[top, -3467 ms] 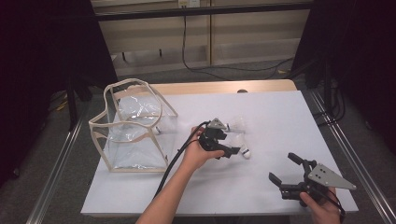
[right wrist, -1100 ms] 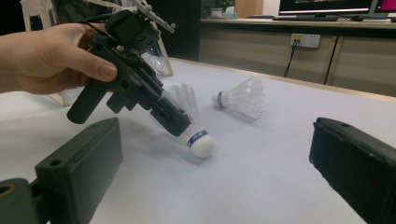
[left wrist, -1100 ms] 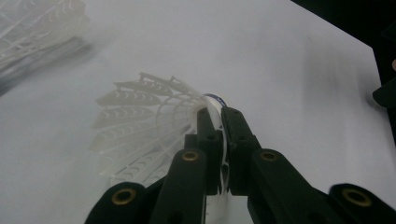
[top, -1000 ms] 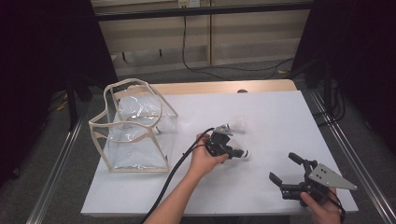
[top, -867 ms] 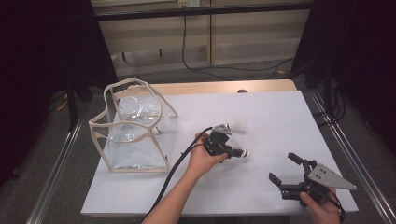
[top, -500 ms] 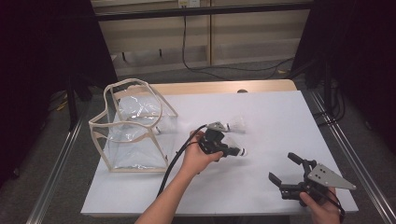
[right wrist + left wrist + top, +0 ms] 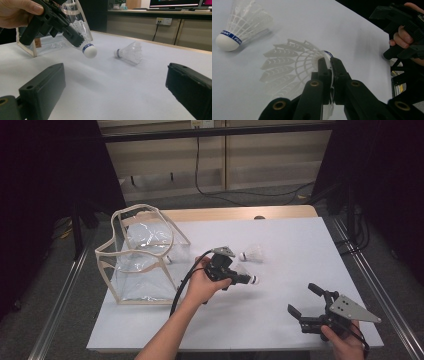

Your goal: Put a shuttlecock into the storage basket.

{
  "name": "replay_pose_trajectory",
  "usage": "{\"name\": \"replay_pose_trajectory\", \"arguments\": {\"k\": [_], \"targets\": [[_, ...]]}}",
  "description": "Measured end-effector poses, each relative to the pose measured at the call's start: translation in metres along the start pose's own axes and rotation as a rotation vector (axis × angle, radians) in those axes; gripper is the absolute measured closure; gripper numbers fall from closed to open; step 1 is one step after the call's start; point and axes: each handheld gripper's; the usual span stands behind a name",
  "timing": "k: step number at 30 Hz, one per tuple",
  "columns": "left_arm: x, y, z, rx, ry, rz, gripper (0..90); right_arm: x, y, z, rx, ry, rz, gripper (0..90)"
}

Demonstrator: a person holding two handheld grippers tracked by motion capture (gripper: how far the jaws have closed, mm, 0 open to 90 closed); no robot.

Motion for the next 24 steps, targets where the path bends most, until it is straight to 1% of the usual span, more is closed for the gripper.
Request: {"name": "replay_pose_trajectory", "arguments": {"k": [3, 5, 10, 12, 19, 22, 24], "targets": [[0.0, 0.005, 0.001, 0.004, 0.005, -0.002, 87.8, 0.0, 0.0, 0.0, -0.002, -0.002, 0.001, 2.4], [-0.001, 0.009, 0.003, 0.008, 0.002, -0.006, 87.8, 0.0, -0.001, 0.0, 0.001, 0.002, 0.003, 2.4], [-0.004, 0.017, 0.007, 0.024, -0.009, 0.002, 87.8, 0.0, 0.0, 0.0, -0.002, -0.003, 0.001, 2.4], [-0.005, 0.02, 0.01, 0.027, -0.01, -0.004, 87.8, 0.0, 0.0, 0.0, -0.002, -0.002, 0.001, 2.4], [-0.006, 0.03, 0.015, 0.04, -0.007, 0.011, 87.8, 0.001, 0.0, 0.0, -0.002, -0.005, 0.003, 2.4], [-0.006, 0.034, 0.017, 0.027, 0.004, -0.007, 87.8, 0.0, 0.0, 0.0, -0.002, -0.002, 0.001, 2.4], [-0.005, 0.038, 0.019, 0.035, -0.002, 0.008, 87.9, 0.0, 0.0, 0.0, -0.002, -0.004, 0.0, 2.4]]}}
Point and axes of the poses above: each handheld gripper's, and its own axes: y roughly backward along the jaws, z roughly out of its top, x roughly to its left
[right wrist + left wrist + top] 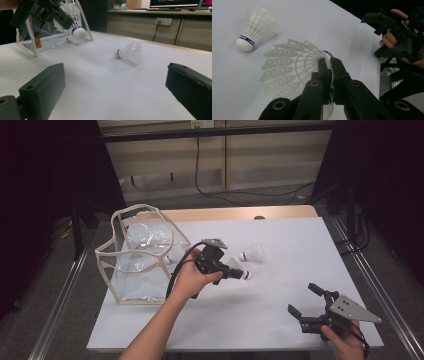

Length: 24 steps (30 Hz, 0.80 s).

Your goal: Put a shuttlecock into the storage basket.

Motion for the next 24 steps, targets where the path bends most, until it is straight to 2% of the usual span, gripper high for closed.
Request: {"name": "replay_pose_trajectory", "arguments": {"k": [6, 10, 15, 24], "targets": [[0.001, 0.01, 0.006, 0.008, 0.003, 0.014, 87.8, 0.001, 0.0, 0.0, -0.001, -0.001, 0.004, 2.4], [0.002, 0.015, 0.008, 0.008, 0.021, 0.02, 87.9, 0.0, 0.0, 0.0, -0.003, 0.002, 0.003, 2.4], [0.003, 0.021, 0.01, 0.014, 0.017, 0.027, 88.0, 0.0, 0.0, 0.0, -0.003, 0.002, 0.003, 2.4], [0.002, 0.034, 0.02, 0.004, 0.019, 0.02, 88.0, 0.0, 0.0, 0.0, -0.003, 0.003, 0.002, 2.4]]}}
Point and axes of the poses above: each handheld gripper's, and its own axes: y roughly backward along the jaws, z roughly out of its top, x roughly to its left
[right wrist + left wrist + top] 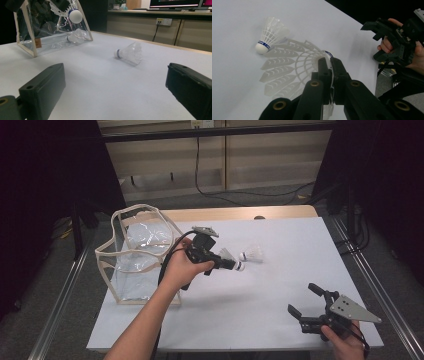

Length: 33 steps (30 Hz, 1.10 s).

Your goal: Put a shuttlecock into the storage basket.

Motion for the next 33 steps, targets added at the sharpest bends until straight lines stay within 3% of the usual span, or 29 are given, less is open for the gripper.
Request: {"name": "replay_pose_trajectory", "arguments": {"k": [1, 33], "targets": [[-0.001, 0.002, 0.001, 0.005, 0.0, 0.018, 88.0, 0.0, 0.0, 0.0, 0.0, 0.0, 0.0, 2.4], [-0.002, 0.035, 0.023, 0.001, 0.011, 0.044, 88.1, 0.0, 0.0, 0.0, -0.001, -0.001, 0.001, 2.4]]}}
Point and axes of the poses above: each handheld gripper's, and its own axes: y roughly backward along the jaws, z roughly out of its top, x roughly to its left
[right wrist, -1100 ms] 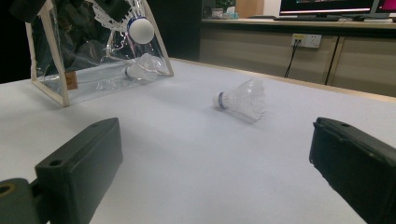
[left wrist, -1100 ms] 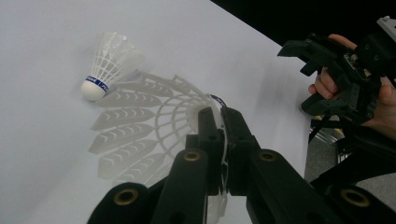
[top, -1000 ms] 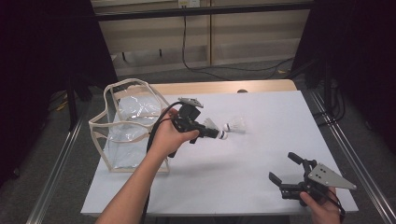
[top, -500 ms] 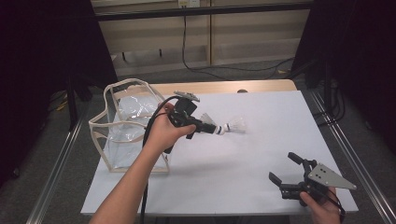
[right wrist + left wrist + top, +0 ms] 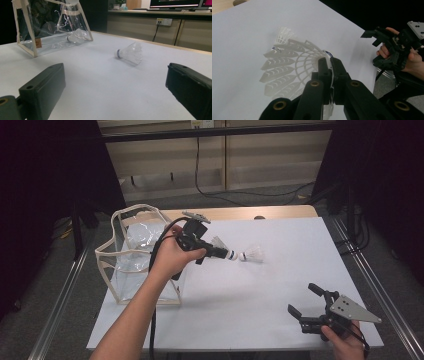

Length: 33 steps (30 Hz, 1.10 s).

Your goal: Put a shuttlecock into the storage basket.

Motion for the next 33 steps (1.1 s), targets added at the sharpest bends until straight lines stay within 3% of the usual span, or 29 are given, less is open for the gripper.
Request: {"name": "replay_pose_trajectory", "arguments": {"k": [33], "targets": [[0.002, 0.03, 0.018, -0.008, 0.003, 0.041, 88.3, 0.0, 0.0, 0.0, 0.001, 0.0, -0.001, 2.4]]}}
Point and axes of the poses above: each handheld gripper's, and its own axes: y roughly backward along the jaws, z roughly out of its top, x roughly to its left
